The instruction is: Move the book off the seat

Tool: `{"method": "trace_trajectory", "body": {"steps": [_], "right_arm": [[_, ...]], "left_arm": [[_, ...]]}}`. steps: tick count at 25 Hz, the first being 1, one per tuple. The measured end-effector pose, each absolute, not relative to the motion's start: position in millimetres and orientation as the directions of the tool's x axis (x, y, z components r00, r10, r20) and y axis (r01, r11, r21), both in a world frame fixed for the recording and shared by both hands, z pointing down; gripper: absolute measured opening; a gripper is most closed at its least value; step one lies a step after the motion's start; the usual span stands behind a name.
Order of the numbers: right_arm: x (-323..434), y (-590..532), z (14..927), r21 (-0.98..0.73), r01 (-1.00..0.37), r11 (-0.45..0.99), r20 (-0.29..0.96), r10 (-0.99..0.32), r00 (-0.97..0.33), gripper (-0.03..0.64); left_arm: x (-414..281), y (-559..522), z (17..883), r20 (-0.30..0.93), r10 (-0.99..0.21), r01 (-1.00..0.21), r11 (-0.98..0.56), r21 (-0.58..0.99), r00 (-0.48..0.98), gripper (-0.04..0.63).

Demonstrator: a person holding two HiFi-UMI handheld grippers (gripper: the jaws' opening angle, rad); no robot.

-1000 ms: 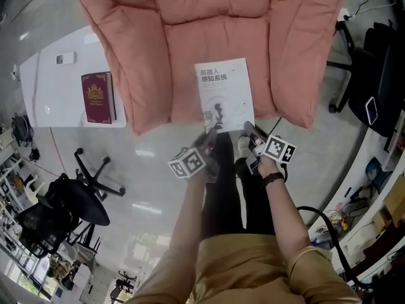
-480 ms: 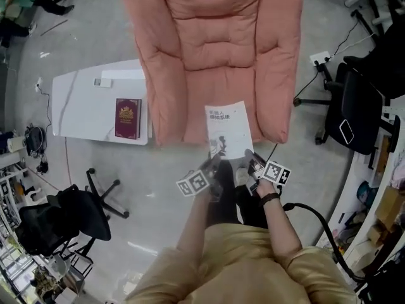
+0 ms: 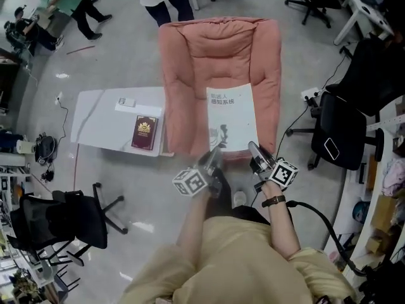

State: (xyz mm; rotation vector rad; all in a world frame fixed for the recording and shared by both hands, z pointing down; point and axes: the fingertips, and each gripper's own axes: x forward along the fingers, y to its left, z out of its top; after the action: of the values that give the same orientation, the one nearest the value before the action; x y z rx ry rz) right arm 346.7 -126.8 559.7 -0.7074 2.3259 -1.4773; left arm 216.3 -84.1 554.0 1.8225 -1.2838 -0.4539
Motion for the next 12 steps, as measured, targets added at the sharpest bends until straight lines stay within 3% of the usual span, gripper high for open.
{"method": "trace_trajectory", "body": {"steps": [6,12], "right_arm": [[364,-120,436,-0.824,-0.097,0.558,-0.246,-0.507,-0.826,0.051],[378,-88,354,-0.745,0.001,0.667,-0.381,-0.424,-0.821,0.051]], "left_arm": [[234,-75,436,-0.028,-0.921,-0.65,-0.295,0.7,0.388,0.054],[247,-37,353,-0.17,-0.918,-0.682,-0.382,0.623,0.358,0.054]]}}
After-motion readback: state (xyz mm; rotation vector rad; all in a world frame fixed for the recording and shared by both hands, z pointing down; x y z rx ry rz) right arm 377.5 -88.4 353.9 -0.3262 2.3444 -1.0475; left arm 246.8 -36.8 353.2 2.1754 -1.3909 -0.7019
